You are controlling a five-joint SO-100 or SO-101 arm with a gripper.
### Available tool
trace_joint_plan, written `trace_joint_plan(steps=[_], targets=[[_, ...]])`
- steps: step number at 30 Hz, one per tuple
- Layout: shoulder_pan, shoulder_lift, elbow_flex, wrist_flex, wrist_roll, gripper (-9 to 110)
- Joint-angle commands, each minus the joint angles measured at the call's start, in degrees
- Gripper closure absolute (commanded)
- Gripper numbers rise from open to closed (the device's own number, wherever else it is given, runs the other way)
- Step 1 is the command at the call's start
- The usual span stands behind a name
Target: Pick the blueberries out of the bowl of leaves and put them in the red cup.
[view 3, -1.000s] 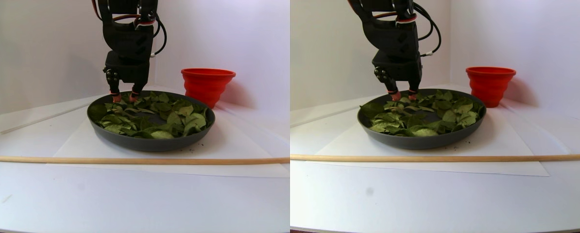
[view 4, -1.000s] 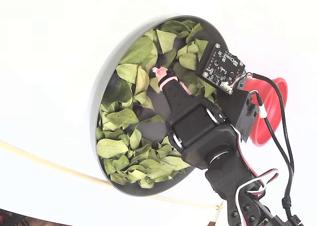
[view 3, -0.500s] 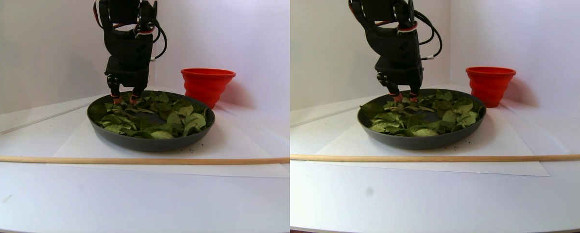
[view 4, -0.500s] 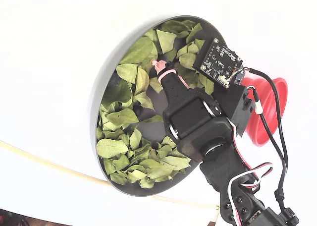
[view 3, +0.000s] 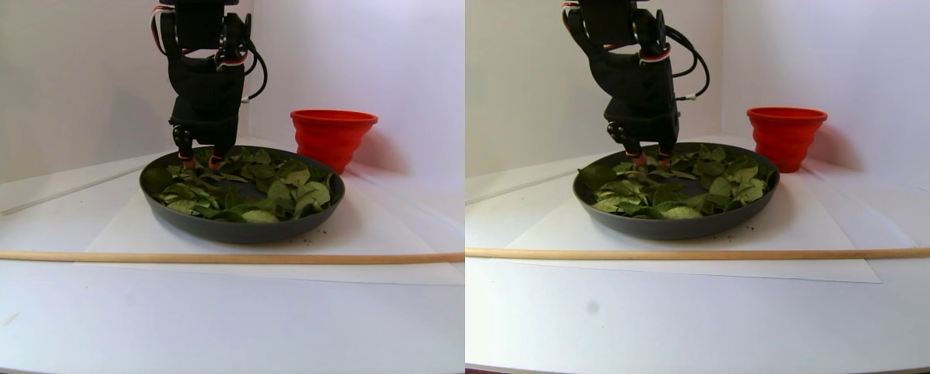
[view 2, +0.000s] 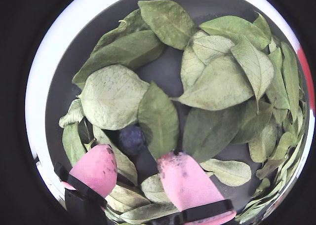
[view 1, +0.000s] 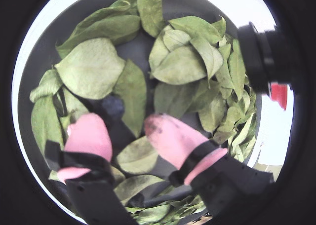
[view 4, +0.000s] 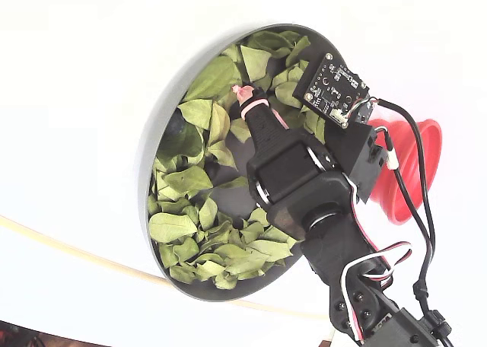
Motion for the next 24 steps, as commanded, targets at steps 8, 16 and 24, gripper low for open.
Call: trace_joint_plan(steps=[8, 16, 24], targets=[[0.0, 0.09, -3.34, -2.11, 0.44, 85], [-0.44, -0.97, -3.96, -2.99, 0.62, 85], [-0.53, -2.11, -4.92, -3.52, 0.62, 85]])
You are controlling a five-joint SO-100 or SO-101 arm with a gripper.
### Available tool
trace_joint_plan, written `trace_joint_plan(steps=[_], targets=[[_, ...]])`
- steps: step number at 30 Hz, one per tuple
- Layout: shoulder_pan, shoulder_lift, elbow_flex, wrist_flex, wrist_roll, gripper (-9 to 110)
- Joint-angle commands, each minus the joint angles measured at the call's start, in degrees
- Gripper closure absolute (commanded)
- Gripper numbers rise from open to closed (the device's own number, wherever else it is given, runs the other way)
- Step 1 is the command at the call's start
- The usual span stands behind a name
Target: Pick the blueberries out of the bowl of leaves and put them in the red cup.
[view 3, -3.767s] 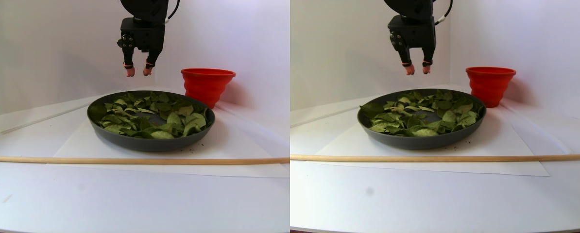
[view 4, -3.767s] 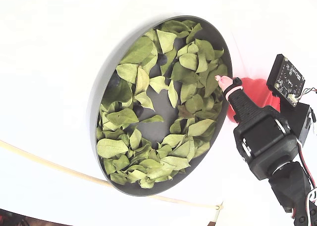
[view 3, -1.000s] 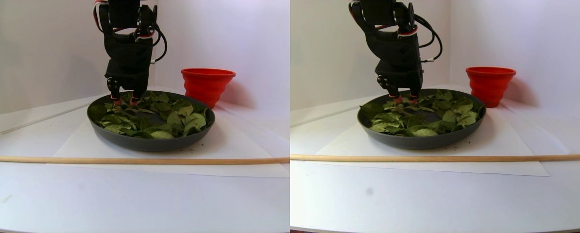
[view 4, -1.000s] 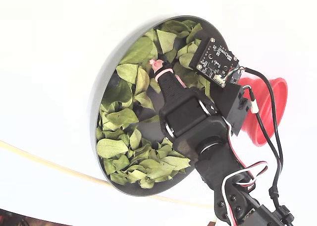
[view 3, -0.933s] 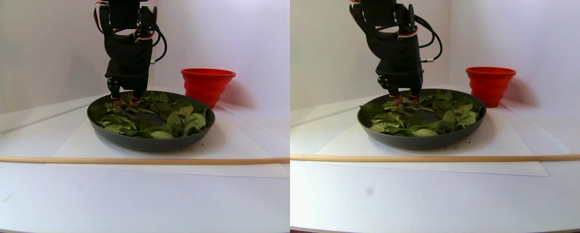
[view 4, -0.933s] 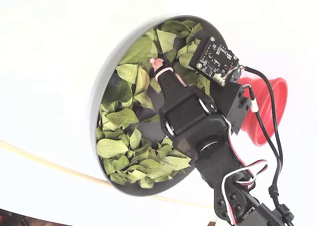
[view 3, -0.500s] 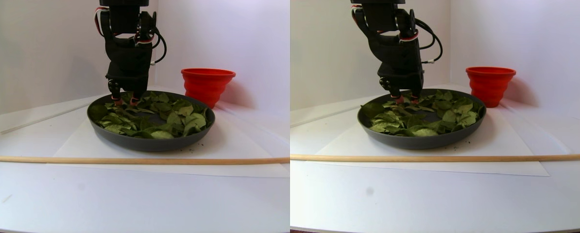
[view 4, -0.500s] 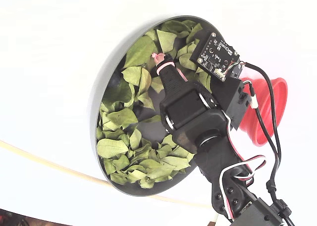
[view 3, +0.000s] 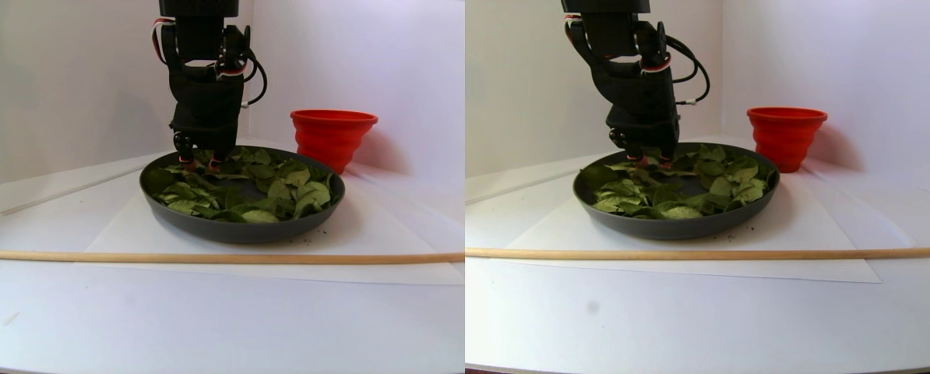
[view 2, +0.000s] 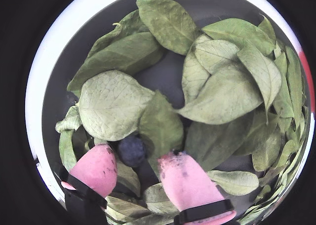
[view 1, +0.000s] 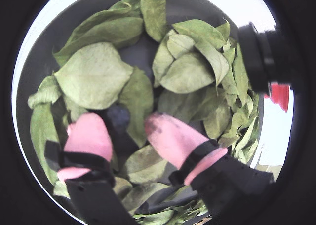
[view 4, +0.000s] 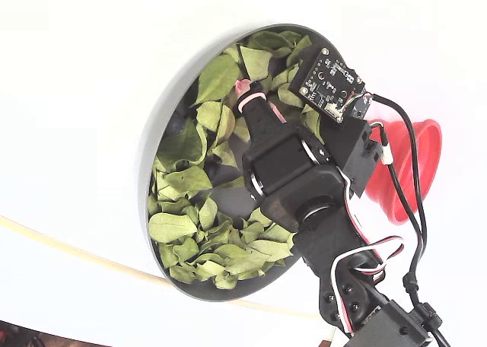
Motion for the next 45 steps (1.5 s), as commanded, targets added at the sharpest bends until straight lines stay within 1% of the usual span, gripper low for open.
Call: trace_joint_plan(steps=[1, 17, 32, 45], targets=[[-0.53, 1.32, -2.72, -1.14, 0.53, 85], [-0.35, -1.76, -3.08, -3.34, -0.7, 87], [0.26, -3.69, -3.78, -3.69, -2.46, 92], [0.09, -0.79, -2.37, -2.99, -2.9, 94]])
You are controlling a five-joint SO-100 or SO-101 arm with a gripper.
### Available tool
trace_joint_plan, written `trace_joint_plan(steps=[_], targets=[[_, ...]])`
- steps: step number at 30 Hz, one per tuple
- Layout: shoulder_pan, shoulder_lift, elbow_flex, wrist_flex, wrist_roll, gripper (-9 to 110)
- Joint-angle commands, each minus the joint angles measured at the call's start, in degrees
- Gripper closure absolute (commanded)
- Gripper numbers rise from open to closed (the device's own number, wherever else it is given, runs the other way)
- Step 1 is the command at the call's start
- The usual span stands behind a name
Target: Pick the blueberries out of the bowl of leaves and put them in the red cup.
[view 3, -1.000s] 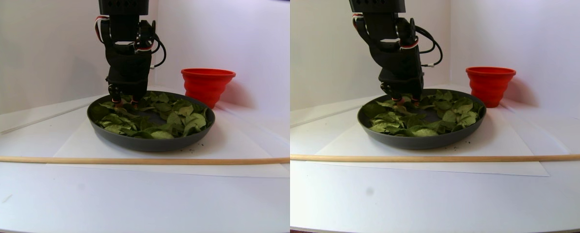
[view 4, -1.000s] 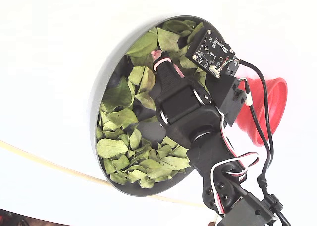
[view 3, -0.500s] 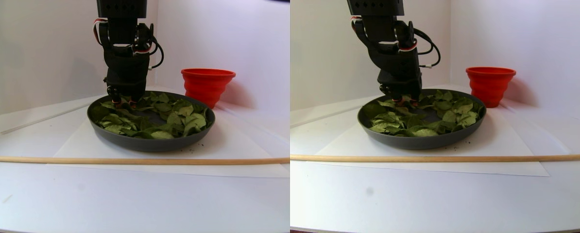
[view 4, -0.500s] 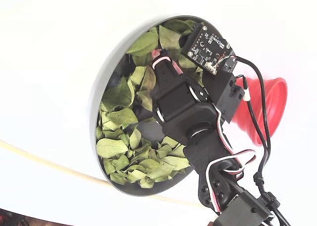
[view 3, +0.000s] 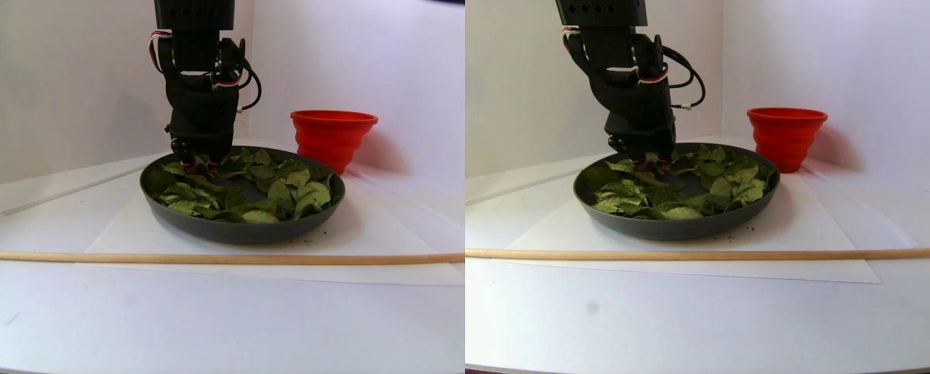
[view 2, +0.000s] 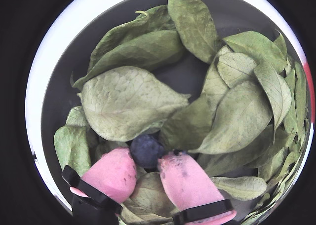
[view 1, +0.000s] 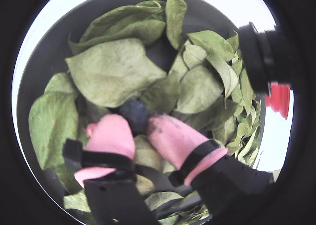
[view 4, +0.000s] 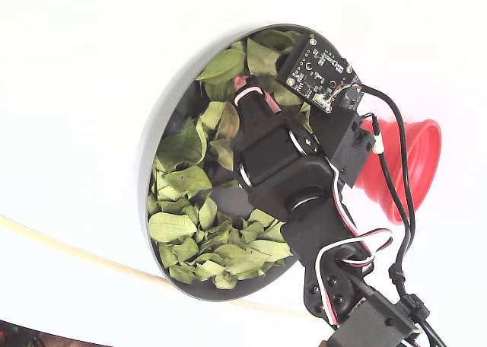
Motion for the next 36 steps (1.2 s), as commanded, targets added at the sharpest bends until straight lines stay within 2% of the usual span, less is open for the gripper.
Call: trace_joint_plan(steps=[1, 36], targets=[[0.7, 3.96, 0.35, -0.09, -0.53, 94], [1.32, 14.33, 3.87, 5.27, -1.93, 94]])
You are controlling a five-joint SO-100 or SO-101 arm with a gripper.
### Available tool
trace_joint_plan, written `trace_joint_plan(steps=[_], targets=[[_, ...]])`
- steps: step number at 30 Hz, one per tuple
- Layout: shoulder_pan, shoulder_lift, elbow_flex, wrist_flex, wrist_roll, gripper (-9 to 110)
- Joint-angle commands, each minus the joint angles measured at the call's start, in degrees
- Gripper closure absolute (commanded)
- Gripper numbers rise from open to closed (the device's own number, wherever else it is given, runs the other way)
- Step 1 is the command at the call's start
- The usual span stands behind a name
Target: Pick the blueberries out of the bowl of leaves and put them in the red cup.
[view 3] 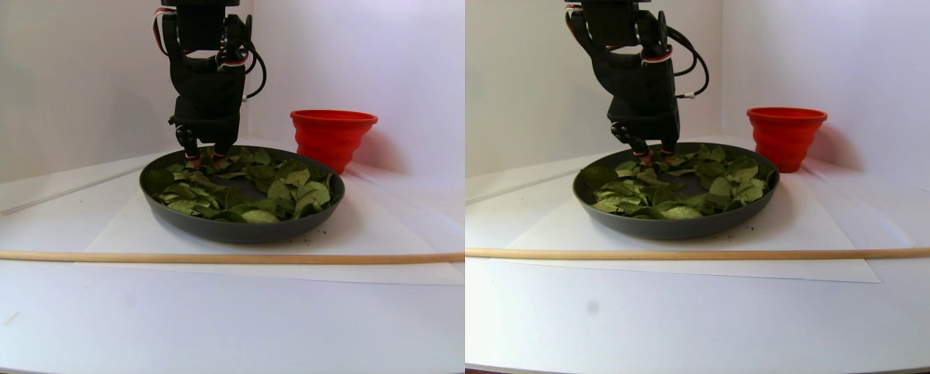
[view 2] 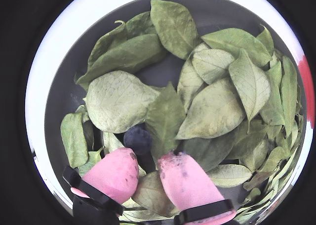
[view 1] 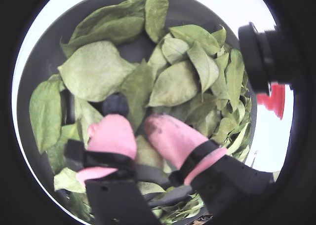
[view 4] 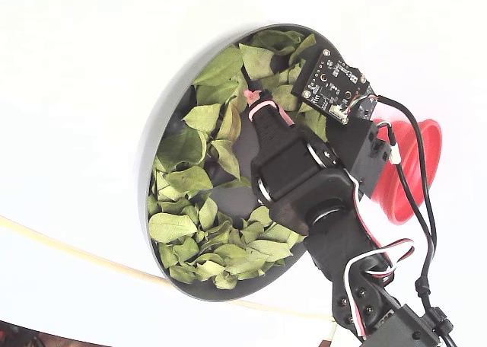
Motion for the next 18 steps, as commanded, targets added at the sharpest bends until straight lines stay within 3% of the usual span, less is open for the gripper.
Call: trace_joint_plan(steps=[1, 9, 18], targets=[[0.44, 6.42, -0.18, 0.0, -0.26, 94], [0.53, 7.56, 0.0, 0.79, -0.44, 94], [-0.09, 5.98, 0.26, -1.85, -1.14, 85]])
